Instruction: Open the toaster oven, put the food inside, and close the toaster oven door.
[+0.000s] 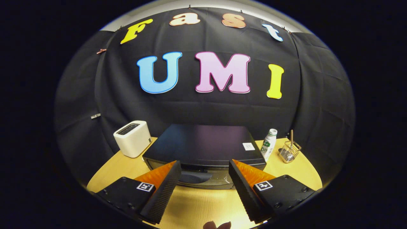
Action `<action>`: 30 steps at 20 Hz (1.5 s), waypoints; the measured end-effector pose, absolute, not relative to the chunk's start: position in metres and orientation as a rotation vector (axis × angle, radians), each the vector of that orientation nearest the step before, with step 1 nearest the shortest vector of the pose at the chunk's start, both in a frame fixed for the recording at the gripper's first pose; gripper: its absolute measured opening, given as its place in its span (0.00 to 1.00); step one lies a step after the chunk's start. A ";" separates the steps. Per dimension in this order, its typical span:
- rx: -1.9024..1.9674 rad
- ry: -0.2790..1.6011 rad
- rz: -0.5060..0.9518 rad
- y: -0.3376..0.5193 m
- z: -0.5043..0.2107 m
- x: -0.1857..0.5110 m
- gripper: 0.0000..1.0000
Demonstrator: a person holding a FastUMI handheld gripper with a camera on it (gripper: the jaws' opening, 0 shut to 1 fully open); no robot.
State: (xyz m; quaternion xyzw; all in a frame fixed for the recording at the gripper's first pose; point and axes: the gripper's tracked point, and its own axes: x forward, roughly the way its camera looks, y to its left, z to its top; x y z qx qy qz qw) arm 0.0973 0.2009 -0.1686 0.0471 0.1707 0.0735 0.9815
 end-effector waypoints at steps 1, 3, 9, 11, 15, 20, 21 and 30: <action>0.092 0.365 0.145 0.207 -0.179 0.101 0.98; 0.097 0.403 0.136 0.219 -0.195 0.107 0.98; 0.077 0.443 0.105 0.237 -0.215 0.121 0.98; 0.086 0.441 0.103 0.242 -0.214 0.127 0.98; 0.121 0.482 0.062 0.239 -0.214 0.134 0.98; 0.111 0.463 0.059 0.241 -0.215 0.136 0.99; 0.111 0.463 0.067 0.241 -0.217 0.135 0.99; 0.131 0.478 0.086 0.241 -0.228 0.095 0.99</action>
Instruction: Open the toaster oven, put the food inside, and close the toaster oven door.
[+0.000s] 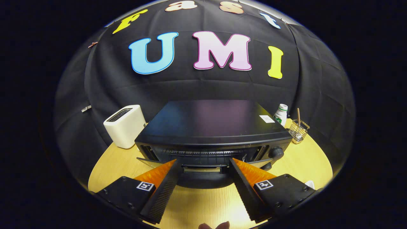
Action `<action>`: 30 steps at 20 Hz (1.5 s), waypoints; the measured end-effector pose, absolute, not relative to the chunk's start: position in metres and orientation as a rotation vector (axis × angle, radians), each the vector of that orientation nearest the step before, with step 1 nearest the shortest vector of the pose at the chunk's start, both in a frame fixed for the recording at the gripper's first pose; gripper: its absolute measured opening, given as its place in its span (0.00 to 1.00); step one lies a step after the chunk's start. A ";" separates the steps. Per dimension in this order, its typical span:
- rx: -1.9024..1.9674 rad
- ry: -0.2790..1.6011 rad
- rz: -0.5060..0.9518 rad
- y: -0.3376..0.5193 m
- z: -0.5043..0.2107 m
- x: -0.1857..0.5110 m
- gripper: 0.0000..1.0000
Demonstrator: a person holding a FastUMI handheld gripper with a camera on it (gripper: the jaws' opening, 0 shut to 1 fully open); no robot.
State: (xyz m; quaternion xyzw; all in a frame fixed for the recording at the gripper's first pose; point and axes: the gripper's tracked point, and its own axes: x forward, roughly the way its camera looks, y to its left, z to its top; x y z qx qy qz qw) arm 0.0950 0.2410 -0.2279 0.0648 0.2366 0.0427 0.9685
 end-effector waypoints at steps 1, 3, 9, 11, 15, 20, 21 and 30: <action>0.134 0.485 0.087 0.241 -0.231 0.089 0.99; 0.138 0.497 0.083 0.240 -0.237 0.077 0.99; 0.096 0.563 0.083 0.241 -0.262 0.042 0.99; 0.080 0.593 0.088 0.242 -0.274 0.031 0.99; 0.061 0.708 0.109 0.246 -0.310 0.005 0.99; 0.074 0.825 0.150 0.238 -0.347 -0.015 0.99; 0.076 0.844 0.159 0.235 -0.351 -0.019 0.99; 0.183 0.753 0.261 0.161 -0.282 -0.025 0.99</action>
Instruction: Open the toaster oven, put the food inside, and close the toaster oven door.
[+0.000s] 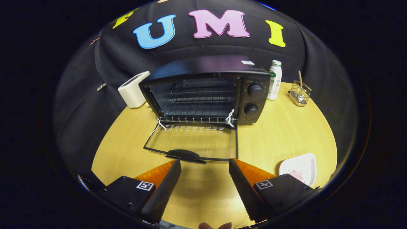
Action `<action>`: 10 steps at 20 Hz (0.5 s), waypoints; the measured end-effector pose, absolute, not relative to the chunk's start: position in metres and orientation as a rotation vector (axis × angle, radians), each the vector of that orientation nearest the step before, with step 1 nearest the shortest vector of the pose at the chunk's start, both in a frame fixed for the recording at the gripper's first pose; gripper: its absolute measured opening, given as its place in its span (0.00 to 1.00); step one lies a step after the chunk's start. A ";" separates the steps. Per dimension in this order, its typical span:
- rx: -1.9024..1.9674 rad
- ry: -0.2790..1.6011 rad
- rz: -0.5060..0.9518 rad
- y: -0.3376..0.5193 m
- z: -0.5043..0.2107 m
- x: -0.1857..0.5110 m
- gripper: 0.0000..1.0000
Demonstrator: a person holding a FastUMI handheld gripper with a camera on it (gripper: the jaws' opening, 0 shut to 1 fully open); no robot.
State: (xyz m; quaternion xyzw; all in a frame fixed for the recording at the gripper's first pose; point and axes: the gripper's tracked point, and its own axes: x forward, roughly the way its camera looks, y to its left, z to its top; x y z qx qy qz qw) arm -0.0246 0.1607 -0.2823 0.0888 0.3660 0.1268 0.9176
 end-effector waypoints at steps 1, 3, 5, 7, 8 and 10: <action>0.193 0.735 0.258 0.144 -0.272 -0.024 0.99; 0.200 0.694 0.238 0.102 -0.253 -0.023 0.99; 0.186 0.656 0.205 0.056 -0.241 -0.022 1.00; 0.147 0.659 0.176 0.008 -0.241 -0.026 1.00; 0.132 0.673 0.165 -0.014 -0.245 -0.029 1.00; 0.108 0.719 0.147 -0.053 -0.260 -0.035 1.00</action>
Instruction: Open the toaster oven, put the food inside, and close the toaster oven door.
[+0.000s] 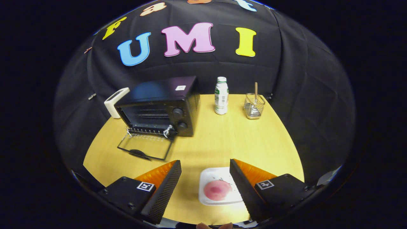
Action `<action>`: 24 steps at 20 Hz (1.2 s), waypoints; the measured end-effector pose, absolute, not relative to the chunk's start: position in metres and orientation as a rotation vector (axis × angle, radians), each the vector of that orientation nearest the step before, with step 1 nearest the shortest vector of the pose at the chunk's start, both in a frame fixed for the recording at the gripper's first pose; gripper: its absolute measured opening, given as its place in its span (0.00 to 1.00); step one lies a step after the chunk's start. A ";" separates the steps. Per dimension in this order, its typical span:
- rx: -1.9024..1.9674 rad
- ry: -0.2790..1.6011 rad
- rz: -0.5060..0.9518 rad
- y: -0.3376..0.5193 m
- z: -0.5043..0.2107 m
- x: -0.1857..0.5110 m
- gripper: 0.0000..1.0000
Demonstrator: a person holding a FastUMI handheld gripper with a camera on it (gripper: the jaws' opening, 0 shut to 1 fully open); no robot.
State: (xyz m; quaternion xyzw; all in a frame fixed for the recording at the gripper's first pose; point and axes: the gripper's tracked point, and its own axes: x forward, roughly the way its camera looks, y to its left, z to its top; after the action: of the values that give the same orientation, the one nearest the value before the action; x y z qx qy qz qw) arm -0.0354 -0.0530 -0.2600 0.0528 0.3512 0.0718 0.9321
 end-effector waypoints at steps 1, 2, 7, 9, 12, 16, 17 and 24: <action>0.096 0.749 0.140 -0.071 -0.270 -0.039 1.00; 0.089 0.791 0.140 -0.087 -0.282 -0.043 1.00; 0.189 0.997 0.175 -0.125 -0.331 -0.058 1.00; 0.217 1.059 0.188 -0.135 -0.348 -0.059 0.97; 0.212 1.147 0.209 -0.144 -0.376 -0.061 0.97; 0.210 1.252 0.237 -0.142 -0.404 -0.066 0.97; 0.219 1.266 0.244 -0.140 -0.408 -0.064 0.97; 0.200 1.365 0.223 -0.137 -0.440 -0.062 0.21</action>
State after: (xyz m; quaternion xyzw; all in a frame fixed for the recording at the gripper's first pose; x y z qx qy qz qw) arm -0.0617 -0.1373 -0.4403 0.0920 0.6284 0.1028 0.7655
